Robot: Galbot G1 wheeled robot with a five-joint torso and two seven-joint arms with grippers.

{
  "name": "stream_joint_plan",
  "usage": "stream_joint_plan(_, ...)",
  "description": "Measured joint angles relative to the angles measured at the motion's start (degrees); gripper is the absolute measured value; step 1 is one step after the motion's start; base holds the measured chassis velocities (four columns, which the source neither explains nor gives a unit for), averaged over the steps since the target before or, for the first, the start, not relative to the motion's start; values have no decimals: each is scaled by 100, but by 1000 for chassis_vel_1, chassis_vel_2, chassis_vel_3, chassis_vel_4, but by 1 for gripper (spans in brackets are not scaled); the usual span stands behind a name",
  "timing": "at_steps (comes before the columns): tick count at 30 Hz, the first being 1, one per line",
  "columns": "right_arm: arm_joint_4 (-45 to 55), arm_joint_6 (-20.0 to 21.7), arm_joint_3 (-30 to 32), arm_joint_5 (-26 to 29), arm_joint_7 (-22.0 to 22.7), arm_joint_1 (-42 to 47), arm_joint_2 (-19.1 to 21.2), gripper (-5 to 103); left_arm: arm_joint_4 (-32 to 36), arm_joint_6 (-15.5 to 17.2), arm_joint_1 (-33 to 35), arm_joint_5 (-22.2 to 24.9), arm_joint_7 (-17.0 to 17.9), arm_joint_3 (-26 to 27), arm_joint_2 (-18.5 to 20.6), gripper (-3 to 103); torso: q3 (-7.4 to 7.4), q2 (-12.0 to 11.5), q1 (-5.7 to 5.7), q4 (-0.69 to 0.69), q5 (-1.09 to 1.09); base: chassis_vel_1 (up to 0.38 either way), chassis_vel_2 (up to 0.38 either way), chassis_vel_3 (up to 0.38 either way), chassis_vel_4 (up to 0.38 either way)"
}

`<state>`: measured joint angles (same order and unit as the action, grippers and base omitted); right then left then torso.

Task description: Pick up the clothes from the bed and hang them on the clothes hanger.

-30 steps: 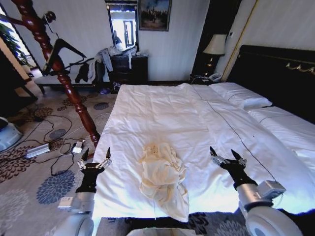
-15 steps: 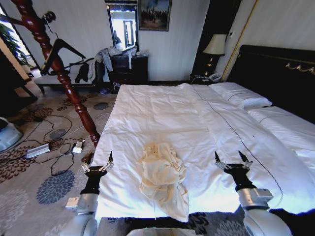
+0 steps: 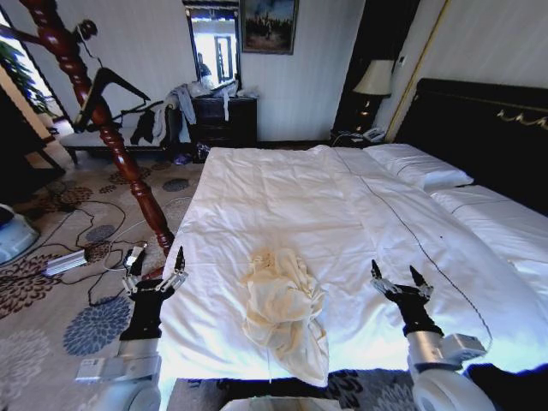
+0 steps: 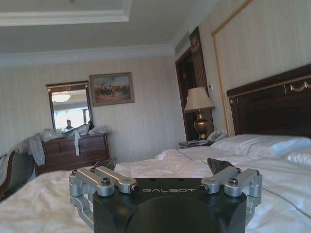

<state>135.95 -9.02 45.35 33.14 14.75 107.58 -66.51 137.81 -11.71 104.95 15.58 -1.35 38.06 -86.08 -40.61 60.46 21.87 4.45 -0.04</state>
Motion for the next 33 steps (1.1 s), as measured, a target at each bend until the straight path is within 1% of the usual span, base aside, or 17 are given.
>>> stream_joint_plan(1,0,0,0,0,0,0,0,100,0,0,0,0,0,0,0,100,0,0,0,0,0,0,0,0,0)
stream_joint_plan(2,-102,-53,-4,-124,-19,-10,-22,100,-55,0,3,-84,5,-24,-12,100,0,0,0,1,6,0,0,0,0)
stream_joint_plan(5,-342,-220,-23,-458,-72,-22,-60,100,-105,15,16,-180,6,-66,-39,100,0,0,0,2,6,0,0,0,0)
stream_joint_plan(9,-481,-351,0,-671,-131,-54,-40,100,-124,35,12,-210,9,-62,-37,100,0,0,0,1,4,0,0,0,0)
stream_joint_plan(12,-530,-365,6,-692,-130,-73,-7,100,-138,40,9,-213,10,-48,-33,100,0,0,0,1,4,0,0,0,0)
stream_joint_plan(16,-520,-319,-73,-509,-77,-77,68,100,-139,50,1,-210,15,-16,-33,100,0,0,0,2,4,0,0,0,0)
stream_joint_plan(18,-429,-225,-185,-40,-59,-78,217,100,-163,61,-22,-201,34,56,-32,100,0,0,0,2,5,0,0,0,0)
stream_joint_plan(20,-190,-59,-354,1209,-18,-94,565,100,-274,101,-46,-194,111,189,-4,100,0,0,0,2,5,0,0,0,0)
stream_joint_plan(21,-190,-59,-354,1209,-18,-94,565,100,-274,101,-46,-194,111,189,-4,100,0,0,0,2,5,0,0,0,0)
stream_joint_plan(23,47,173,-411,2348,106,-152,940,100,-399,116,-46,-176,189,343,35,100,-1,0,0,-2,2,0,0,0,0)
stream_joint_plan(25,132,375,-427,3210,186,-186,1409,100,-496,118,-15,-82,258,545,77,100,0,-1,0,0,4,0,0,0,0)
stream_joint_plan(26,132,375,-427,3210,186,-186,1409,100,-496,118,-15,-82,258,545,77,100,0,-1,0,0,4,0,0,0,0)
stream_joint_plan(27,158,526,-452,3561,275,-194,1609,100,-539,126,-11,-43,324,653,83,100,-1,-1,0,1,4,0,0,0,0)
stream_joint_plan(29,343,958,-583,4252,656,-291,1914,100,-639,176,-10,-50,459,845,78,100,0,0,0,1,3,0,0,0,0)
stream_joint_plan(30,416,1155,-677,4468,818,-360,1983,100,-698,193,-6,-98,493,927,74,100,-1,0,0,0,2,0,0,0,0)
stream_joint_plan(31,416,1155,-677,4468,818,-360,1983,100,-698,193,-6,-98,493,927,74,100,-1,0,0,0,2,0,0,0,0)
stream_joint_plan(33,546,1523,-976,4813,1120,-557,2003,100,-862,237,-10,-217,592,1106,71,100,-1,0,0,1,3,0,0,0,0)
